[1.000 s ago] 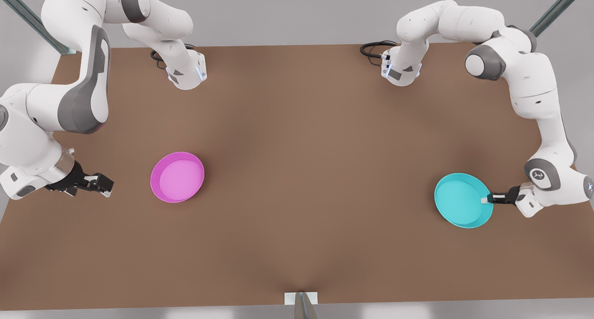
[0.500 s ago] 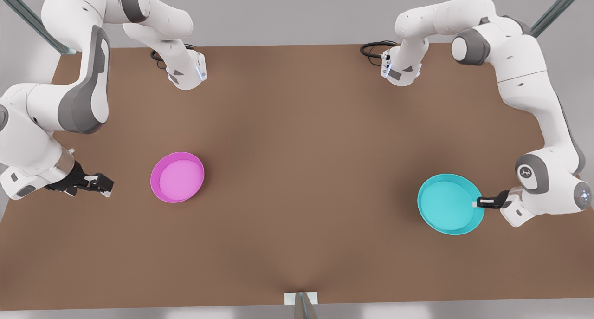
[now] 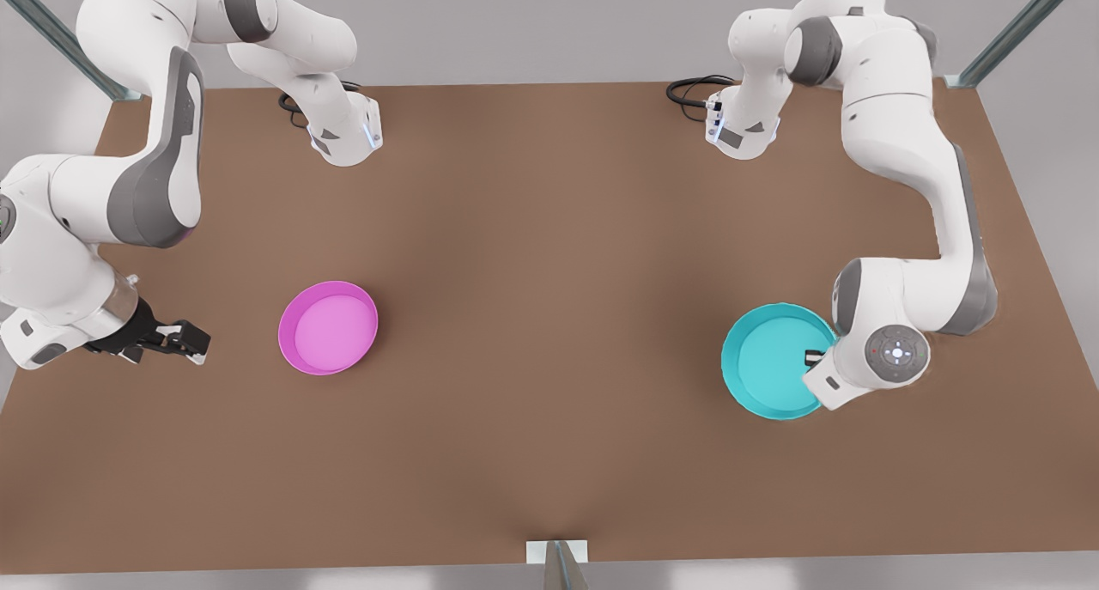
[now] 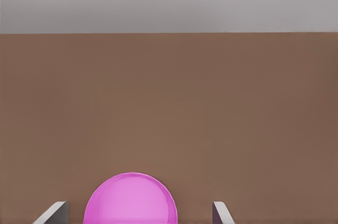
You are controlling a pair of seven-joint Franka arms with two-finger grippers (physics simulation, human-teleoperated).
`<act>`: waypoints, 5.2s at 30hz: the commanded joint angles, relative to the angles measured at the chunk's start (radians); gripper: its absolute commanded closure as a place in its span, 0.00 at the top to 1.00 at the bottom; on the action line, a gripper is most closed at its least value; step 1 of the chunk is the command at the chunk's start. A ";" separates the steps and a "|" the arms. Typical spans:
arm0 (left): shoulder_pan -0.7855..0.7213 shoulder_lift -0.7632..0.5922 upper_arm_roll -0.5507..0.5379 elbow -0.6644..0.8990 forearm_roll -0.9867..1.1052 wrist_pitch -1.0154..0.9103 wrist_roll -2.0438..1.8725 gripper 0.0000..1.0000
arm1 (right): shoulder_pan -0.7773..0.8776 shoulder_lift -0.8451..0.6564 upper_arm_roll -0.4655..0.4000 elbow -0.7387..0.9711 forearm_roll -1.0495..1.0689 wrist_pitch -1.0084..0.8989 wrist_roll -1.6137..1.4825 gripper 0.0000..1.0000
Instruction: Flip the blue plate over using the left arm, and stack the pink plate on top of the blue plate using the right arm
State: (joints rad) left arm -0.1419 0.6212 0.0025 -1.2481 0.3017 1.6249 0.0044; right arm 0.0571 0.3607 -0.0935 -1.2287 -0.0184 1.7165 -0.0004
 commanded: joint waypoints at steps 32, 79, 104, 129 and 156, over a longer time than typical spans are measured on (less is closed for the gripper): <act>-0.763 0.130 -0.001 -0.093 1.086 0.007 -0.672 0.21 | 0.000 0.000 0.000 -0.002 0.000 0.012 0.000 1.00; -0.955 0.400 -0.127 0.064 0.534 -0.129 -1.028 1.00 | -0.040 -0.175 -0.008 -0.119 0.051 -0.241 -0.087 1.00; 0.079 -0.359 -0.125 -0.034 -0.165 -0.231 0.052 1.00 | -0.237 0.092 -0.015 -0.716 0.565 0.353 -0.920 1.00; 0.079 -0.350 -0.125 -0.044 -0.162 -0.231 0.052 1.00 | -0.226 0.207 -0.015 -0.721 0.657 0.403 -0.983 0.50; 0.079 -0.344 -0.118 -0.042 -0.162 -0.232 0.054 1.00 | -0.223 0.212 -0.014 -0.729 0.657 0.411 -0.971 0.21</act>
State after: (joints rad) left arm -0.0628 0.2777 -0.1150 -1.2901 0.1382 1.3929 0.0583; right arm -0.1634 0.5588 -0.1042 -1.9580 0.6425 2.1253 -0.9538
